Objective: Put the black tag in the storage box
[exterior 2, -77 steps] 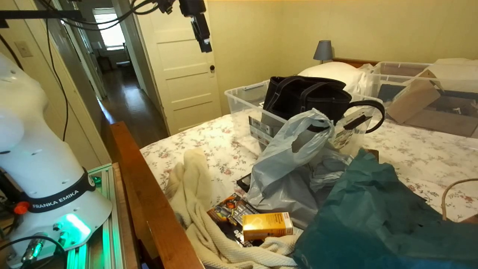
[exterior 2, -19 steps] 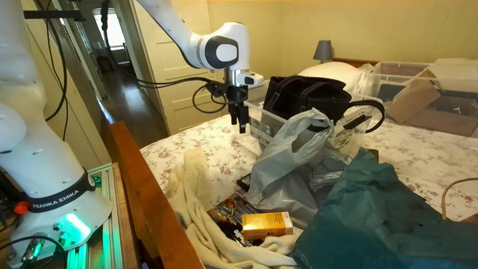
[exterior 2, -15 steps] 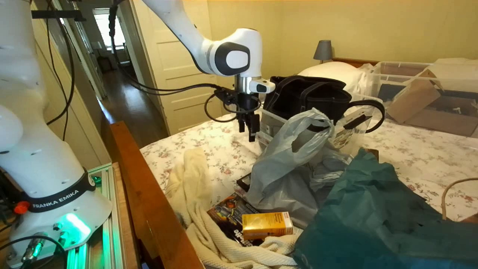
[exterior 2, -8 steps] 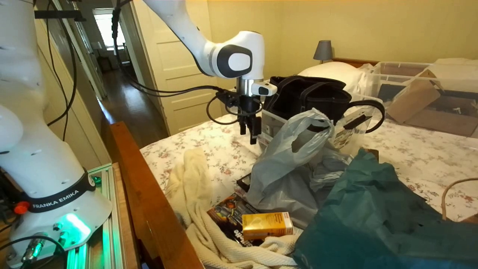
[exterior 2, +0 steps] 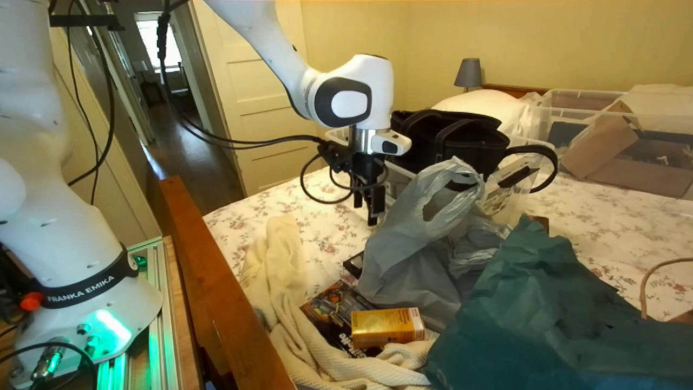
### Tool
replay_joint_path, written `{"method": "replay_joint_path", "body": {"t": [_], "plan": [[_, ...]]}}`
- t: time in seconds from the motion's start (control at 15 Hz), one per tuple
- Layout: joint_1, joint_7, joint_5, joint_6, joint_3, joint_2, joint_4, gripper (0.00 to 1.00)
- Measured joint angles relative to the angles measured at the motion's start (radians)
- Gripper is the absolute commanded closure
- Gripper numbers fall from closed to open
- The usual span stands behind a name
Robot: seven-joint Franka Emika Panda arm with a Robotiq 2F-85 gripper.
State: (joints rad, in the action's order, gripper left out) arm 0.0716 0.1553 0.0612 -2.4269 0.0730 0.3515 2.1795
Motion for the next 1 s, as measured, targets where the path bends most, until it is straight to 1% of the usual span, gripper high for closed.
{"method": "replay_joint_path", "body": {"t": [0.27, 0.47, 0.73, 1.0], "plan": [[0.074, -0.192, -0.081, -0.075, -0.007, 0.013, 0.053, 0.0], [0.108, -0.312, -0.106, -0.088, -0.023, 0.038, 0.074, 0.0], [0.109, -0.375, -0.106, -0.077, -0.046, 0.091, 0.079, 0.0], [0.108, -0.385, -0.106, -0.075, -0.071, 0.143, 0.077, 0.0]]}}
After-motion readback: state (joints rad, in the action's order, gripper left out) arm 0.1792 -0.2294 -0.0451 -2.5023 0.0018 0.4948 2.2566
